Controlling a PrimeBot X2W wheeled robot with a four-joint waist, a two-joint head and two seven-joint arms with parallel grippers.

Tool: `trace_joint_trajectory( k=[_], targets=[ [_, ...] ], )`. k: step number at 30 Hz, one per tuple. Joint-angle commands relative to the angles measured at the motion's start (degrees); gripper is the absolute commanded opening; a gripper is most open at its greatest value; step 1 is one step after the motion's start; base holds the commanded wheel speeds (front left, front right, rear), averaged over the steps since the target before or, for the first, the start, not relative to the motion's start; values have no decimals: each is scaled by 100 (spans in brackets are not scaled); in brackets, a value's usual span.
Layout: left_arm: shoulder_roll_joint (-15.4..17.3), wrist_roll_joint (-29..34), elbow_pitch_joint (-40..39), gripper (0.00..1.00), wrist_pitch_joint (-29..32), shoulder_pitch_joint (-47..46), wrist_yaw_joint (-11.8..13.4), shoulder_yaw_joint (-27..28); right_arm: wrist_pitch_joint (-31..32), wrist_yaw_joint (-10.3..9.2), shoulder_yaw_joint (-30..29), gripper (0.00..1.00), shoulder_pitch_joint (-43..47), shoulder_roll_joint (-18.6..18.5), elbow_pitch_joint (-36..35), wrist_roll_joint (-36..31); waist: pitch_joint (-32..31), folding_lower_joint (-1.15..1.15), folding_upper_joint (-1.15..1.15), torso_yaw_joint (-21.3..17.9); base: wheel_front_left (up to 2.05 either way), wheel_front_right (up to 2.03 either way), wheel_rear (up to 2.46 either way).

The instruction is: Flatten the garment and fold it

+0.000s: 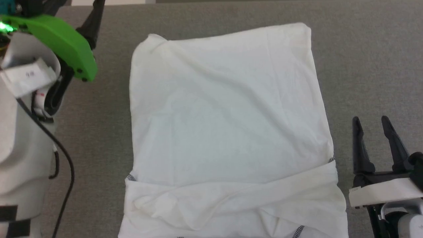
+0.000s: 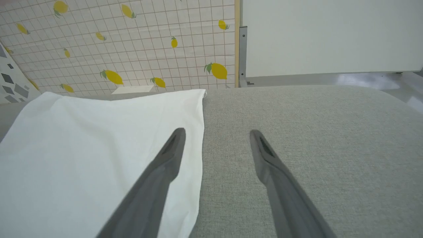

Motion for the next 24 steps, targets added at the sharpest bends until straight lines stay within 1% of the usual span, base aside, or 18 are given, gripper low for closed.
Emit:
trace_joint_trajectory(
  k=[1,6,10,13,19,24],
  targets=[
    [91,-84,130,100,93,-208,-37,-91,-38,-8,21,100,-104,8,9,25,308,-1,0,-191,0,0,0],
    [296,-231,598,100,505,-729,-38,-512,-35,-8,63,100,-211,8,-49,-21,637,-1,0,-300,0,0,0],
    [392,-532,795,100,915,-943,-39,-859,-20,-8,94,100,-319,8,-88,-58,859,-1,0,-392,0,0,0],
    [455,-775,901,100,1332,-1022,-39,-1038,-7,-8,90,100,-347,8,-109,-67,994,-1,0,-439,0,0,0],
    [531,-940,977,100,1745,-1136,-10,-1157,-27,-8,96,100,-398,8,-110,-57,1206,-1,0,-491,0,0,0],
    [600,-928,1037,100,1873,-1133,40,-1187,-47,-8,142,100,-511,8,-80,-46,1335,-1,0,-561,0,0,0]
  ],
)
